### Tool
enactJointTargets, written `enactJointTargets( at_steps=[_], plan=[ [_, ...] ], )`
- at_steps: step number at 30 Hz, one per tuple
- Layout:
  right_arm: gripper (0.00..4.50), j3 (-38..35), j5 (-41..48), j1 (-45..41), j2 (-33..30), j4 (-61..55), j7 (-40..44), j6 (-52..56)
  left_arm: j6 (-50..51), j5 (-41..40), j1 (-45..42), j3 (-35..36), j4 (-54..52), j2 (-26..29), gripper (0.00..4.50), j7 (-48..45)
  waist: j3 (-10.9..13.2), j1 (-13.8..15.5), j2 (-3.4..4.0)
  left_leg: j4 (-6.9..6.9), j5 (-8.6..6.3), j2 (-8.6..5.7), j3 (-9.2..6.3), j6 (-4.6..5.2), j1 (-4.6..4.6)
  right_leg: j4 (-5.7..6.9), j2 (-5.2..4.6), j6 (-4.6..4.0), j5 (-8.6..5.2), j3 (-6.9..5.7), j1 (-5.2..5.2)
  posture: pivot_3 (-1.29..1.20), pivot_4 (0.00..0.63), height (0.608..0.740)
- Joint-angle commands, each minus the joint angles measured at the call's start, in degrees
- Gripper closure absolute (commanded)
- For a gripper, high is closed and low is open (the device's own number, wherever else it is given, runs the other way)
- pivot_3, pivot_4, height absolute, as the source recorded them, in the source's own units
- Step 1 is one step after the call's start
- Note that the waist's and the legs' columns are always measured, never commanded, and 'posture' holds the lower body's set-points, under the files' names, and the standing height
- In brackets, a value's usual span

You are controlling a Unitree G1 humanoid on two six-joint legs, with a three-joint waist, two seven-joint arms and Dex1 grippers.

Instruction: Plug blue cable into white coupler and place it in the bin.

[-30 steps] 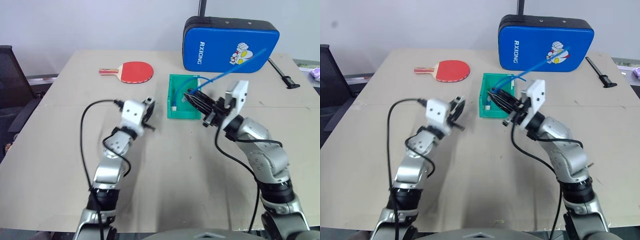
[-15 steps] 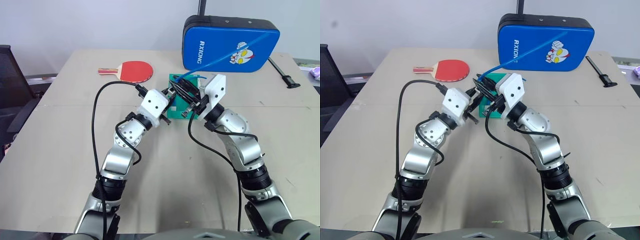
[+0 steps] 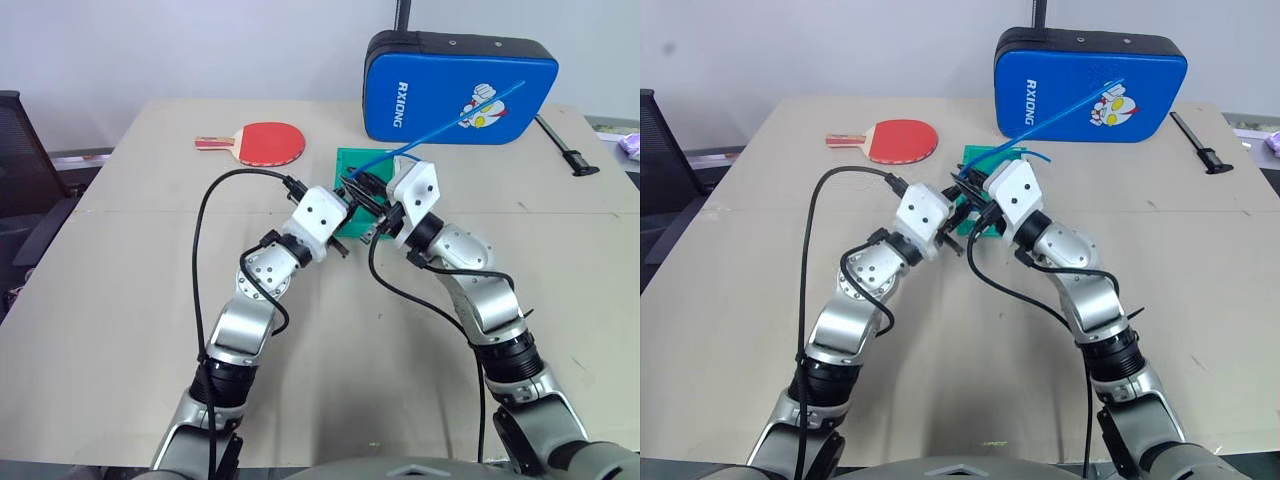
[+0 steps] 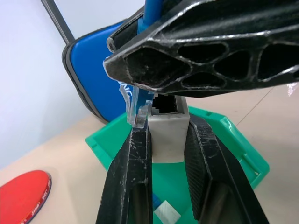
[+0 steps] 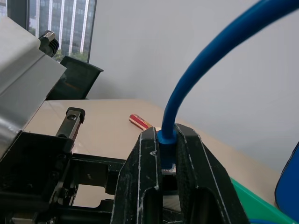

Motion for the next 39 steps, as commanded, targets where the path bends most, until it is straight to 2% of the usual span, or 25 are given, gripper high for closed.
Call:
enactJointTargets(
  at_steps=[1, 21, 31, 39],
  plan=[
    [4.5, -1.1, 0.9, -0.1, 1.4, -1.7, -0.5, -2.6, -0.5, -0.2, -0.2, 1.1, -2.7, -0.3, 4.14, 0.8, 0.0, 0.0, 0.0, 0.0, 0.0, 0.0, 0.0, 0.0, 0.0, 0.0, 0.0, 0.0, 0.0, 0.0, 0.0, 0.0, 0.15, 0.681],
    [4.5, -1.0, 0.6, 3.6, 0.4, -0.5, 1.0, -2.2, 0.9, -0.3, 0.6, 1.4, -3.1, -1.1, 4.14, 1.6, 0.0, 0.0, 0.0, 0.0, 0.0, -0.01, -0.01, 0.01, 0.01, 0.02, 0.0, 0.0, 0.0, 0.0, 0.0, 0.0, 0.15, 0.681],
    [4.5, 1.6, -0.9, 1.8, 1.4, 0.0, 1.1, 3.2, -0.1, 1.6, 0.3, -1.2, -3.7, -0.9, 4.14, 0.3, 0.0, 0.0, 0.0, 0.0, 0.0, -0.01, 0.0, 0.01, 0.02, 0.03, 0.0, 0.0, 0.0, 0.01, 0.0, 0.0, 0.15, 0.681],
    [4.5, 2.8, -4.2, 2.0, 0.5, -0.3, -1.9, 16.1, -1.4, 0.9, -1.2, -0.5, -5.4, -1.7, 4.14, 0.2, 0.0, 0.0, 0.0, 0.0, 0.0, 0.0, -0.01, 0.01, 0.01, 0.02, 0.0, 0.0, 0.0, 0.0, 0.0, 0.0, 0.15, 0.681]
  ],
)
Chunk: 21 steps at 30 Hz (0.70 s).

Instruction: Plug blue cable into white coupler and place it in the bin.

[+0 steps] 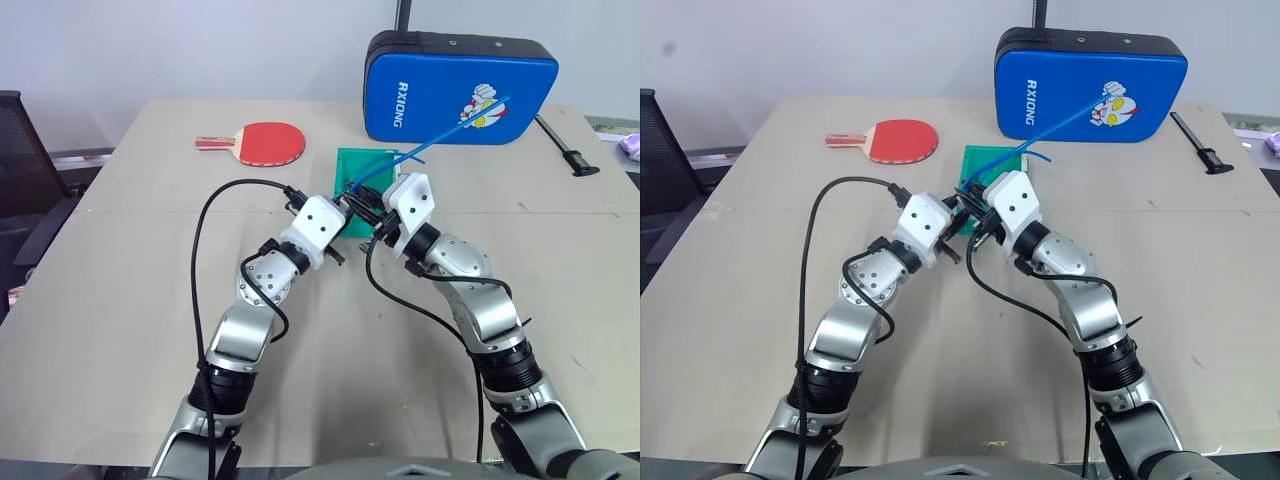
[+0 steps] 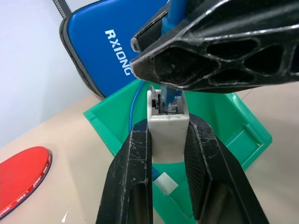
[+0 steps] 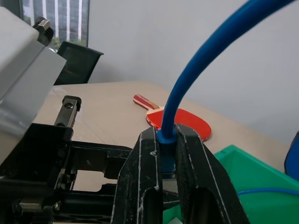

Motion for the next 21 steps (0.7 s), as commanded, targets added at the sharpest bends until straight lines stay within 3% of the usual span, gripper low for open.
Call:
enactJointTargets(
  at_steps=[1, 4, 7, 13, 21],
  plan=[
    [4.5, 2.3, -3.2, -0.2, -0.8, 2.3, -2.5, 11.3, -3.4, -1.7, -3.5, -0.3, -5.7, -1.7, 4.14, -0.3, 0.0, 0.0, 0.0, 0.0, 0.0, 0.01, 0.0, 0.0, 0.0, 0.01, 0.0, 0.0, 0.0, 0.0, 0.0, 0.0, 0.15, 0.681],
    [4.5, 3.8, -3.6, 0.8, -2.2, 2.8, -2.5, 19.8, -3.2, -1.9, -5.4, -0.6, -6.4, -2.3, 4.14, -0.8, 0.0, 0.0, 0.0, 0.01, 0.0, 0.03, 0.0, 0.0, 0.02, 0.03, 0.0, 0.0, 0.0, -0.01, 0.0, 0.0, 0.15, 0.681],
    [4.5, 3.0, -3.5, 0.4, -1.5, 2.8, -3.9, 19.2, -2.4, -2.1, -6.4, -0.4, -6.6, -2.8, 4.14, -1.1, 0.0, 0.1, 0.0, 0.01, -0.01, -0.03, -0.03, 0.03, -0.02, 0.01, 0.0, 0.0, 0.0, -0.05, 0.0, 0.0, 0.15, 0.681],
    [4.5, -3.2, 1.6, -1.6, 5.0, 2.5, -4.0, -4.3, -0.3, -3.8, -4.0, 1.5, -5.9, -3.7, 4.14, -0.7, 0.0, -0.1, -0.01, 0.0, 0.01, -0.05, -0.03, -0.01, -0.13, 0.0, 0.02, 0.0, 0.0, -0.03, -0.12, 0.0, 0.15, 0.681],
    [4.5, -3.3, 1.4, -0.7, 3.5, 4.6, -2.1, -9.8, 0.2, -4.7, -4.4, 3.3, -4.7, -2.3, 4.14, -1.6, 0.0, 0.0, 0.0, 0.03, 0.02, -0.04, -0.01, -0.03, -0.17, 0.01, -0.01, 0.0, 0.0, 0.0, -0.14, 0.0, 0.15, 0.681]
  ],
)
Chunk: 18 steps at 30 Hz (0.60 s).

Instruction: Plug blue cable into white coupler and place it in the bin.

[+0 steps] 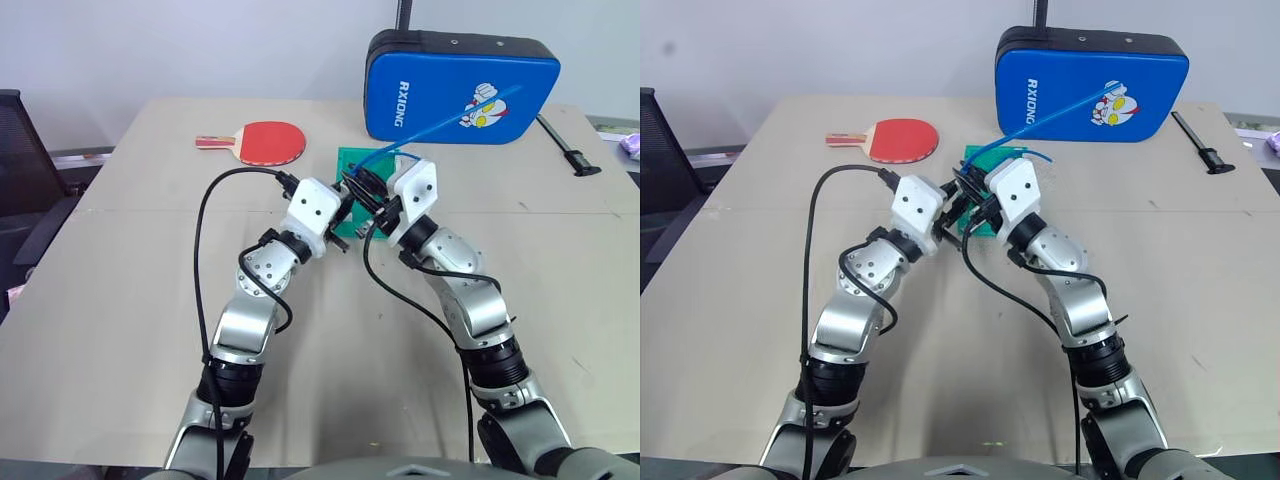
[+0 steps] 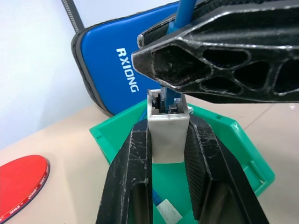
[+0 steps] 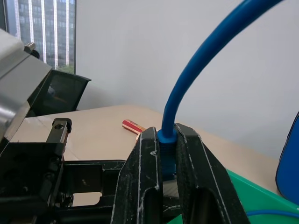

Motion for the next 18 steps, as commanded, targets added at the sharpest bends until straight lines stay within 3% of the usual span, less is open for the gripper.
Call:
enactJointTargets(
  at_steps=[1, 6, 10, 14, 18],
  plan=[
    [4.5, -0.6, 0.0, -0.2, -0.8, 0.9, 0.6, -0.8, -2.5, -1.3, -2.0, 0.3, -3.3, 0.7, 3.05, -1.0, 0.0, 0.0, 0.0, 0.0, 0.0, 0.0, -0.01, 0.0, 0.0, 0.01, 0.0, 0.0, 0.0, 0.0, 0.0, 0.0, 0.15, 0.681],
    [4.5, -1.0, -0.3, -2.2, -2.2, 3.1, 1.2, -1.1, 0.5, -4.0, -0.6, 3.2, -5.2, 2.9, 0.91, -2.5, 0.0, 0.0, 0.0, 0.01, 0.0, -0.01, -0.01, -0.01, 0.0, 0.03, 0.01, 0.0, 0.0, -0.01, -0.02, 0.0, 0.15, 0.681],
    [4.5, -3.3, 0.8, -6.1, -3.2, 6.3, 1.0, 1.8, 7.7, -9.6, 2.2, 8.3, -10.9, 6.7, 0.91, -5.0, 0.0, -1.0, -0.01, 0.0, 0.01, 0.09, 0.0, -0.01, -0.03, 0.06, 0.03, 0.0, 0.0, 0.02, -0.1, 0.0, 0.15, 0.681],
    [4.5, -7.0, 6.6, -13.4, -4.4, 11.5, 4.2, 12.4, 22.7, -19.8, 1.0, 14.5, -16.8, 11.8, 0.91, -7.7, 0.0, -1.3, -0.05, 0.06, 0.03, 0.2, -0.08, -0.04, -0.2, 0.09, 0.03, -0.01, 0.01, -0.02, -0.21, 0.0, 0.15, 0.681],
    [4.5, -11.3, 9.4, -23.5, -5.1, 23.8, 4.5, 19.4, 34.0, -27.5, -1.1, 18.3, -18.9, 18.3, 0.91, -10.4, 0.0, -1.3, -0.04, 0.07, 0.04, 0.15, -0.11, -0.06, -0.2, 0.12, 0.0, -0.01, 0.01, -0.04, -0.2, 0.0, 0.15, 0.681]
  ],
)
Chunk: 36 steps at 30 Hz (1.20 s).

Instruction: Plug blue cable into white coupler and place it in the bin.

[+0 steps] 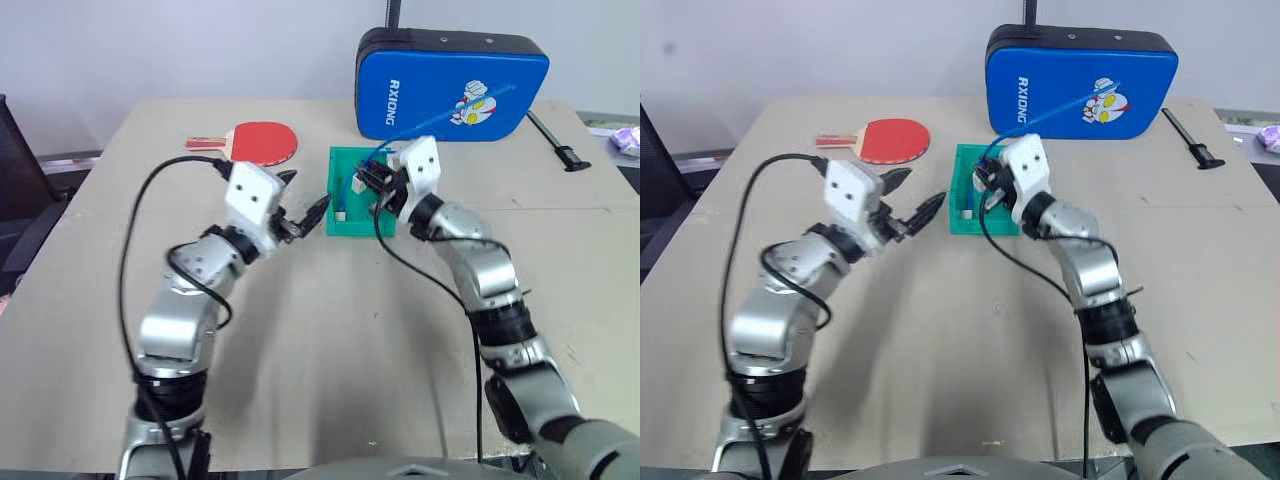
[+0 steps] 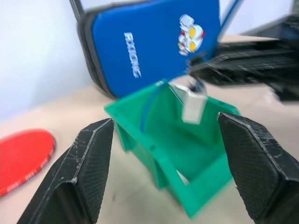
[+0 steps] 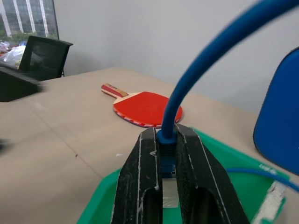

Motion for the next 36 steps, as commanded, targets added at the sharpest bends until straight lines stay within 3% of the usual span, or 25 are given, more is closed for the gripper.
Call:
enactJointTargets(
  at_steps=[1, 5, 7, 8, 11, 13, 16, 22, 25, 31, 36],
  plan=[
    [4.5, -4.0, 3.3, -9.5, -0.5, 12.2, 1.9, 6.4, 7.4, -6.8, -3.1, 4.6, -3.2, 3.6, 0.91, -1.5, 0.0, 0.0, -0.02, 0.0, 0.0, -0.01, 0.01, 0.0, 0.0, 0.02, 0.0, 0.0, 0.0, 0.02, 0.0, 0.0, 0.15, 0.681],
    [4.5, -5.7, 2.6, -17.5, -0.1, 28.8, 3.4, 4.2, 9.8, -10.4, -3.7, 7.1, -3.9, 5.7, 0.91, -1.1, 0.1, 0.0, -0.01, -0.01, 0.02, -0.05, -0.01, -0.03, -0.01, -0.03, 0.02, -0.01, 0.0, 0.0, -0.01, 0.0, 0.15, 0.681],
    [3.71, -6.2, 1.3, -20.2, -0.2, 35.4, 3.3, 0.3, 9.8, -10.5, -3.0, 7.3, -4.0, 6.5, 0.87, -0.6, 0.1, -0.1, 0.0, -0.09, 0.01, -0.06, -0.08, -0.04, -0.04, -0.08, 0.01, -0.01, 0.0, 0.0, -0.01, 0.0, 0.15, 0.681],
    [3.55, -6.8, 1.1, -21.4, -0.3, 38.3, 2.8, -1.2, 9.8, -10.7, -2.6, 7.2, -4.2, 6.9, 0.87, -0.5, 0.1, -0.1, 0.0, -0.14, 0.01, -0.09, -0.06, -0.04, -0.08, -0.12, 0.01, -0.01, 0.0, 0.02, -0.04, 0.0, 0.15, 0.681],
    [2.14, -7.8, 0.9, -23.3, -0.8, 42.6, 3.2, -3.2, 9.4, -10.7, -1.0, 6.7, -5.0, 8.1, 0.87, -0.5, 0.1, -0.1, 0.0, -0.17, 0.01, -0.06, -0.07, -0.05, -0.37, -0.02, -0.04, 0.0, 0.01, 0.06, -0.26, 0.0, 0.15, 0.681],
    [1.16, -8.8, 1.3, -23.4, -1.2, 41.8, 3.0, -4.3, 9.4, -11.1, -0.1, 7.1, -5.6, 8.2, 0.87, -0.2, 0.1, -0.1, -0.01, -0.18, 0.01, -0.07, -0.05, -0.06, -0.41, 0.23, -0.15, 0.0, 0.01, 0.09, -0.36, 0.0, 0.15, 0.681],
    [0.05, -9.4, 1.9, -20.4, -2.9, 35.3, 3.9, -2.9, 9.6, -11.3, 1.8, 7.7, -6.8, 8.7, 0.87, 0.7, 0.1, 0.0, 0.0, -0.14, 0.02, -0.08, -0.06, -0.06, -0.41, 0.32, -0.21, 0.0, 0.0, 0.12, -0.37, 0.0, 0.15, 0.681],
    [0.05, -11.1, 11.0, 0.9, -10.8, -0.5, 12.4, 5.2, 6.7, -12.2, 12.9, 9.2, -12.3, 7.7, 0.87, 0.8, 0.1, 0.4, 0.0, -0.1, 0.01, -0.16, -0.26, -0.06, -0.43, 0.41, -0.5, 0.0, 0.0, 0.1, -0.35, 0.0, 0.15, 0.681],
    [0.05, -13.8, 14.6, 11.7, -14.1, -11.0, 15.1, 4.4, 1.6, -8.0, 20.5, 7.7, -12.4, 6.1, 0.87, 2.6, 0.1, 0.2, 0.01, -0.14, 0.01, -0.2, -0.24, -0.06, -0.43, 0.33, -0.55, 0.02, -0.01, 0.07, -0.37, 0.0, 0.15, 0.681],
    [0.05, -15.5, 12.9, 36.9, -24.0, -14.7, 28.3, -6.0, -16.8, 1.4, 36.9, 2.9, -7.1, 1.0, 0.87, 1.7, 0.0, 0.6, 0.06, -0.13, -0.12, -0.14, -0.19, 0.2, -0.07, -0.08, -0.48, 0.01, -0.01, 0.08, 0.0, 0.0, 0.15, 0.681],
    [0.05, -15.5, 12.8, 45.3, -27.4, -12.0, 33.8, -11.3, -25.6, 2.6, 43.0, 1.0, -1.9, -2.0, 0.87, -0.8, 0.2, 0.5, 0.08, -0.1, -0.13, -0.19, 0.25, 0.29, 0.61, -0.09, -0.37, -0.22, -0.15, 0.38, 0.43, 0.0, 0.15, 0.681]
  ],
)
